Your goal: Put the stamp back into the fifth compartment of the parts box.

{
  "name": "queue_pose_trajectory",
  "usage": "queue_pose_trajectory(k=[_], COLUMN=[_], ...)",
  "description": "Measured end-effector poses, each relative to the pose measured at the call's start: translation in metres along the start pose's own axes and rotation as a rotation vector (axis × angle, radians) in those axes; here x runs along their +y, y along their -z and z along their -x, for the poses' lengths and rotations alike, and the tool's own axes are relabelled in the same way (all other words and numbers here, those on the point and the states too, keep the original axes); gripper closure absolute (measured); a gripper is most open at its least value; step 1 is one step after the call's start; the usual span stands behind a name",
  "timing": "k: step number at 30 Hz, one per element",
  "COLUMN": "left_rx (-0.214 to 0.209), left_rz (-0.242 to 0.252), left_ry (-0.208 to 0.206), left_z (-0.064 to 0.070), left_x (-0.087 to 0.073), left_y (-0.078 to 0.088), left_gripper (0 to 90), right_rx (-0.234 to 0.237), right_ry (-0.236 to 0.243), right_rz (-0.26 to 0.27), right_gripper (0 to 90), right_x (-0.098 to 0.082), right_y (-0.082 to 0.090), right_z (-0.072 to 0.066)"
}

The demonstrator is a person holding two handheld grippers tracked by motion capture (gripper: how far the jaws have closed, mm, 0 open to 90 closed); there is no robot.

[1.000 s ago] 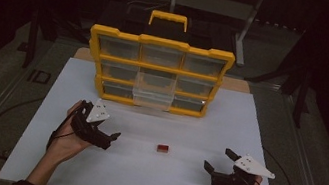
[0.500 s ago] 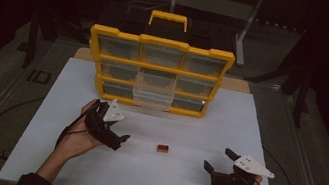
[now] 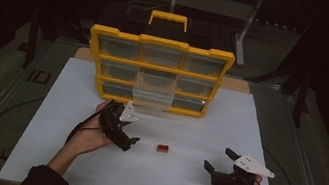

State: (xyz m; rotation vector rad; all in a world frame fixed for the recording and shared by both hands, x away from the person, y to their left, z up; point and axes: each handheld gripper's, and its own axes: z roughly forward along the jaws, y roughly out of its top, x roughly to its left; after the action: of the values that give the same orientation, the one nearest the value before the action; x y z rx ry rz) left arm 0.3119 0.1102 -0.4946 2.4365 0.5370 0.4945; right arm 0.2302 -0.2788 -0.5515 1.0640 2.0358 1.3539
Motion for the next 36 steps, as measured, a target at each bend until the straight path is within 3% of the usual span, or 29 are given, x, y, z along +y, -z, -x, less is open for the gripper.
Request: queue_pose_trajectory(k=[8, 14, 36], left_rx=[-0.062, -0.096, -0.145], left_rz=[-0.066, -0.083, -0.146], left_ry=[-0.068, -0.080, -0.146], left_z=[0.006, 0.009, 0.020], left_x=[0.013, 0.025, 0.051], left_y=[-0.018, -0.026, -0.053], left_gripper=[0.0, 0.0, 0.0], right_rx=[0.001, 0.008, 0.000], right_ry=[-0.002, -0.001, -0.008], right_rz=[-0.001, -0.007, -0.002], right_gripper=[7.2, 7.1, 7.2], right_x=[0.000, 0.000, 0.000], right_y=[0.000, -0.002, -0.002], right_z=[0.000, 0.000, 0.002])
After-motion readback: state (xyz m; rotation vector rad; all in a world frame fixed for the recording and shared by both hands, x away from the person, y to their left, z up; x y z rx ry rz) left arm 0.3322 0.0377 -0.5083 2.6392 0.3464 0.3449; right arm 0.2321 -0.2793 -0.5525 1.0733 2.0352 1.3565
